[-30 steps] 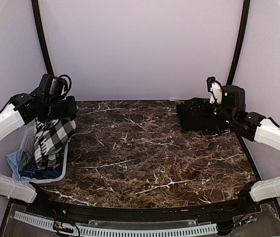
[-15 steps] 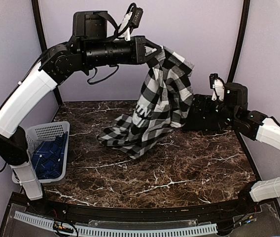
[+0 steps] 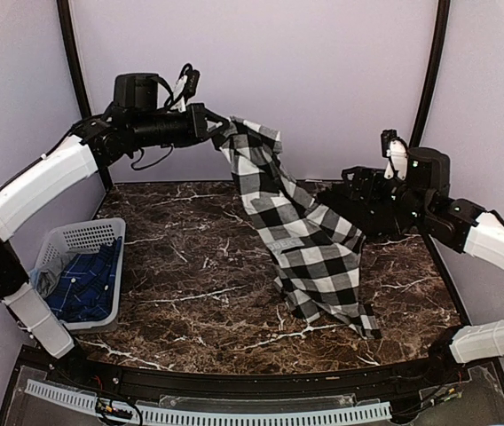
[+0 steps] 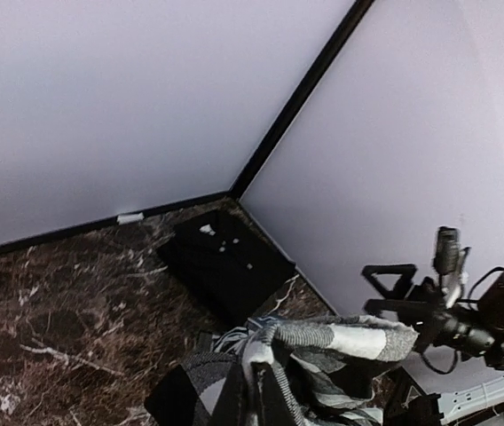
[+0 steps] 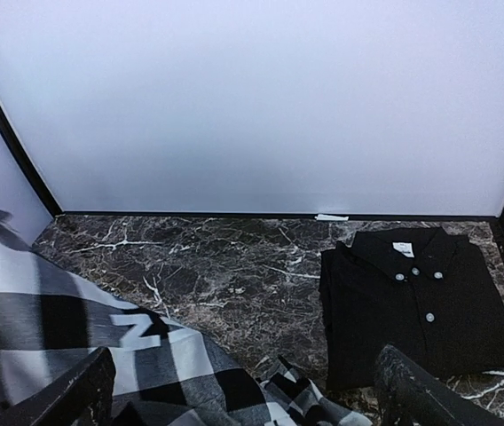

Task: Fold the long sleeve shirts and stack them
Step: Place the crumpled shirt at the center of the board.

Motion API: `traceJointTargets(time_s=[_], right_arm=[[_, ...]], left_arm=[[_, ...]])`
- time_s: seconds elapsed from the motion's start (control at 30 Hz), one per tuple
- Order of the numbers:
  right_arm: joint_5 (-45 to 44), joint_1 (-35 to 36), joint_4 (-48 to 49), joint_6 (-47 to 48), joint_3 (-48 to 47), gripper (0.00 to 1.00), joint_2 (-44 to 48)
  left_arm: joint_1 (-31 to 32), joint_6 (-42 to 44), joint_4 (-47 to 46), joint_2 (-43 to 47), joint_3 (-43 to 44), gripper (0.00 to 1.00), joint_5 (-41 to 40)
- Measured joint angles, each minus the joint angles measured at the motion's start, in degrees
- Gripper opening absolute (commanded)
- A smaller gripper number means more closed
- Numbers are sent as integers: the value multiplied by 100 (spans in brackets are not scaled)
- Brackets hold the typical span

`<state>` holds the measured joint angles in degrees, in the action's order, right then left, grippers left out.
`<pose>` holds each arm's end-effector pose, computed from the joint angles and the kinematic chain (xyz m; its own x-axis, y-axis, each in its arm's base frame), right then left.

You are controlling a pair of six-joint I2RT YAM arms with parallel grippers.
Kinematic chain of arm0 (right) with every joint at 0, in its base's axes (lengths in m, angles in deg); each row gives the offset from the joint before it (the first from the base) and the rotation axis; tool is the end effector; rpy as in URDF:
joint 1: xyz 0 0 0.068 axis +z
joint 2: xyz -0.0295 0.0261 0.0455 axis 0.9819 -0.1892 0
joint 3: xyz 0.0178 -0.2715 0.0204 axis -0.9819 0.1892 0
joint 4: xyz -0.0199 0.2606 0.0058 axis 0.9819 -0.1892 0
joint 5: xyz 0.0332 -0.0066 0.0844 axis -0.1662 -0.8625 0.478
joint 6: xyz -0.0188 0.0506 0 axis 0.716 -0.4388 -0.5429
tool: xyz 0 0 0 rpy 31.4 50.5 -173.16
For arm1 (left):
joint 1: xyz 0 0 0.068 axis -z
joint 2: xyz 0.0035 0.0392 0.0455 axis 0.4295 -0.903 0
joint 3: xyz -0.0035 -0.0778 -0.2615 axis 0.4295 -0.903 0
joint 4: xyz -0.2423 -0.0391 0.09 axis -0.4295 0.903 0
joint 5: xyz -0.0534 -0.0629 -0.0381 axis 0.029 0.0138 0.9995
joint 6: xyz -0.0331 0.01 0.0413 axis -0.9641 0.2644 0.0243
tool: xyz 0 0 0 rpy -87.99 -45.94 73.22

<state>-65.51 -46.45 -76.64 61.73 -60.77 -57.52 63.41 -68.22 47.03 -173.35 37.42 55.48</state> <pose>0.2181 0.1297 0.3441 -0.2620 0.1660 -0.9507 -0.2646 0.9350 0.2362 0.2830 -0.2322 0.4677 -0.4002 -0.2135 -0.8912 0.6898 0.5701 -0.4463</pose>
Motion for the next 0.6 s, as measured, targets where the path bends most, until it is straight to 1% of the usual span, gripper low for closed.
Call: traceJointTargets(time_s=[0.03, 0.07, 0.1, 0.13, 0.17, 0.2, 0.23, 0.3, 0.37, 0.47, 0.53, 0.6], right_arm=[[17, 0, -13, 0, -13, 99, -28], [35, 0, -28, 2, -28, 99, -74], [61, 0, -50, 2, -46, 99, -122], [96, 0, -87, 7, -72, 99, -188], [138, 0, -125, 13, -83, 99, -256], [192, 0, -164, 24, -83, 99, -323], [223, 0, -214, 31, -83, 99, -376], [330, 0, -354, 61, -83, 99, -496], [481, 0, -490, 120, -79, 98, -616], [787, 0, -590, 203, -57, 96, -785], [1008, 2, -662, 286, -37, 94, -927], [1172, 4, -699, 330, -26, 92, -1080]], left_arm=[[-258, -92, -96, -133, -208, 4, 223], [-476, -166, -162, -354, -365, 11, 428], [-675, -227, -225, -619, -476, 24, 621], [-835, -269, -249, -935, -562, 31, 793], [-962, -310, -247, -1263, -614, 43, 894], [-1064, -356, -181, -1650, -640, 48, 962], [-1119, -345, -111, -1893, -643, 58, 953], [-1180, -358, 107, -2277, -643, 66, 855], [-1189, -382, 358, -2376, -640, 68, 704], [-1182, -446, 603, -2238, -581, 70, 402], [-1169, -514, 726, -2006, -605, 70, 192], [-1143, -590, 721, -1665, -837, 70, 70]])
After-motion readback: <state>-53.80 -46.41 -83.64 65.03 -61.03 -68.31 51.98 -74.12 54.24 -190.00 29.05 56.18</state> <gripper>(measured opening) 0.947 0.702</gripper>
